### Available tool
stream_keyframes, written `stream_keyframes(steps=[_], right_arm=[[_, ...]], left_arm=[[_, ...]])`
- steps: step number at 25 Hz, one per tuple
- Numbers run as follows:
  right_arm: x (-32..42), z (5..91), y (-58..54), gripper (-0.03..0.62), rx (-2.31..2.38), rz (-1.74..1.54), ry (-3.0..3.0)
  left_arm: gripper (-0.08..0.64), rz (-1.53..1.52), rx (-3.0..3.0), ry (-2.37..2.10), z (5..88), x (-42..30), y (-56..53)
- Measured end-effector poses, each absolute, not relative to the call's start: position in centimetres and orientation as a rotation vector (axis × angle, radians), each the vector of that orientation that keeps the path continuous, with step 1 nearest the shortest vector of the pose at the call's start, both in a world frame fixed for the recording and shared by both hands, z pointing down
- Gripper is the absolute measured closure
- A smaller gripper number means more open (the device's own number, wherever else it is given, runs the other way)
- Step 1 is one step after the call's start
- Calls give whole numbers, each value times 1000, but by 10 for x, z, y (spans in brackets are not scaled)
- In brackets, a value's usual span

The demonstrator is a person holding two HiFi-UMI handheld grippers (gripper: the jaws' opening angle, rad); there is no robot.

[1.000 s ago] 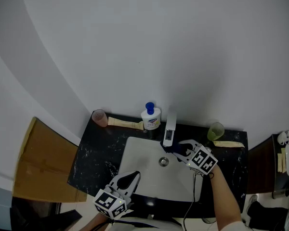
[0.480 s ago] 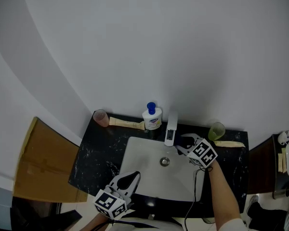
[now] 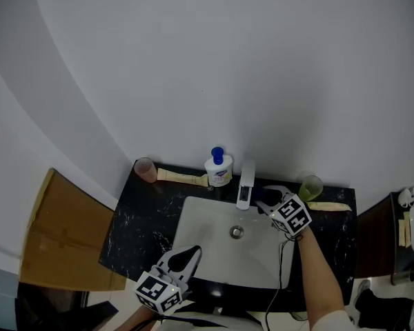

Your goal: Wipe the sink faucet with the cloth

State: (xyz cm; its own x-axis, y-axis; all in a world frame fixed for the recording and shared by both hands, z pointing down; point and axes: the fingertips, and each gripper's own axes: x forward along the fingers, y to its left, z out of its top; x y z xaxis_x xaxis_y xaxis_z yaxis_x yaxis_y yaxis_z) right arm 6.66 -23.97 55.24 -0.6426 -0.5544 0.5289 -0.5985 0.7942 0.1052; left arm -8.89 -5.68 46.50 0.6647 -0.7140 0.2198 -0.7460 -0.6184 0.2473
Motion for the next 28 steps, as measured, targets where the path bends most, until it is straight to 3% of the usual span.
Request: stream_keyframes(steps=[4,11,21,28], right_arm=[[66,553,-245,469,876,123,-2430],[44,555,-171,469,498,236,-2524],[73,551,-263,469,881,64,-2353],[48,553,-200,469,617,163,-2473]], left_arm=[[558,147,2560,-1170,467,-93,-55],[558,151,2562,-1167,463,-92,-56],[558,143,2563,-1182,463,-95,-53],[558,142,2559,-1171,466,-94,-53]])
